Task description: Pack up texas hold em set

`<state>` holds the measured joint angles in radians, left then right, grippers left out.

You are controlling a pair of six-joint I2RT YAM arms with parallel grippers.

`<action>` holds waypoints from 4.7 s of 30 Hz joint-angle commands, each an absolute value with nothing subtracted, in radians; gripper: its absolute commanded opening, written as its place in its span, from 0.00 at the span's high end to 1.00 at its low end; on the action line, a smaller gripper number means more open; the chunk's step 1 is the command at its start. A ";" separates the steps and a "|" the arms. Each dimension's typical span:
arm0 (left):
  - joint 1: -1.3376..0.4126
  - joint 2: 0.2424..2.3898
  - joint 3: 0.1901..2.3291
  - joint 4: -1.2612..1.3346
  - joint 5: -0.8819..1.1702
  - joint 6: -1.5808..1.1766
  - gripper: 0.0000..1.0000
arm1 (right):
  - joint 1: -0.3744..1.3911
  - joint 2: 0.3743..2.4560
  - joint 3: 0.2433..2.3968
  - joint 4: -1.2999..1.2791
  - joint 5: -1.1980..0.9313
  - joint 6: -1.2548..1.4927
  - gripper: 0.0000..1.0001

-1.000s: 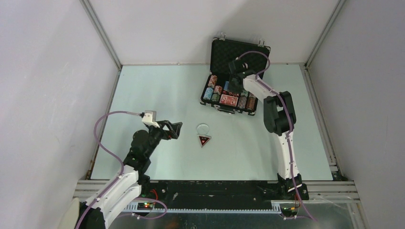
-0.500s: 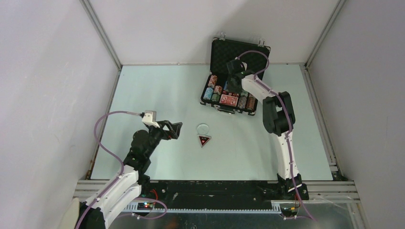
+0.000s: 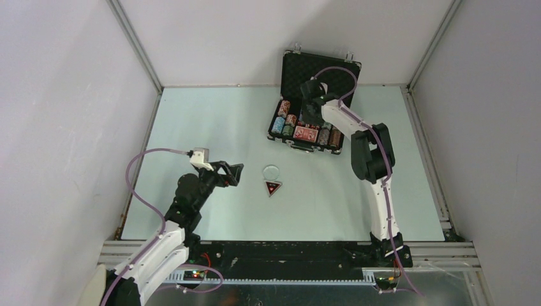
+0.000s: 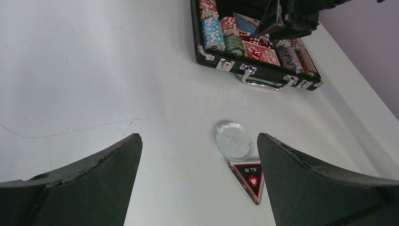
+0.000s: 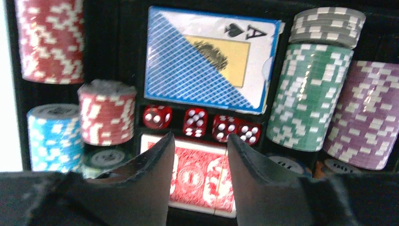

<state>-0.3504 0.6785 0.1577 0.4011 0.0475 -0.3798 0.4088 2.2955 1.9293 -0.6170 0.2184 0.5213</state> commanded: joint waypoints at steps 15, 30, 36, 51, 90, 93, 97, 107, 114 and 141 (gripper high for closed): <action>-0.348 0.630 0.186 0.404 0.046 -0.347 0.00 | 0.501 2.050 1.678 -0.464 0.119 0.607 0.54; -0.348 0.627 0.191 0.398 0.058 -0.345 0.00 | 0.522 2.165 1.748 -0.539 0.232 0.735 0.55; -0.348 0.637 0.193 0.401 0.065 -0.347 0.00 | 0.522 2.193 1.764 -0.547 0.255 0.744 0.55; -0.349 0.657 0.203 0.399 0.078 -0.344 0.00 | 0.513 2.197 1.778 -0.557 0.265 0.735 0.75; -0.348 0.686 0.209 0.406 0.093 -0.341 0.00 | 0.418 2.346 1.963 -0.548 0.222 0.528 0.84; -0.348 0.686 0.209 0.406 0.093 -0.341 0.00 | 0.417 2.346 1.963 -0.561 0.228 0.523 0.82; -0.348 0.684 0.208 0.406 0.093 -0.340 0.00 | 0.419 2.341 1.966 -0.568 0.237 0.505 0.69; -0.348 0.684 0.209 0.404 0.092 -0.340 0.00 | 0.432 2.307 2.010 -0.595 0.225 0.483 0.50; -0.348 0.682 0.210 0.403 0.093 -0.340 0.00 | 0.459 2.237 2.017 -0.615 0.281 0.452 0.50; -0.348 0.694 0.210 0.406 0.094 -0.340 0.00 | 0.436 2.368 2.024 -0.574 0.263 0.475 0.77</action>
<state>-0.3504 0.6937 0.1669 0.3794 0.0834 -0.3649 0.4351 2.3276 1.9701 -0.5884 0.2638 0.4629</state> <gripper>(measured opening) 0.996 0.235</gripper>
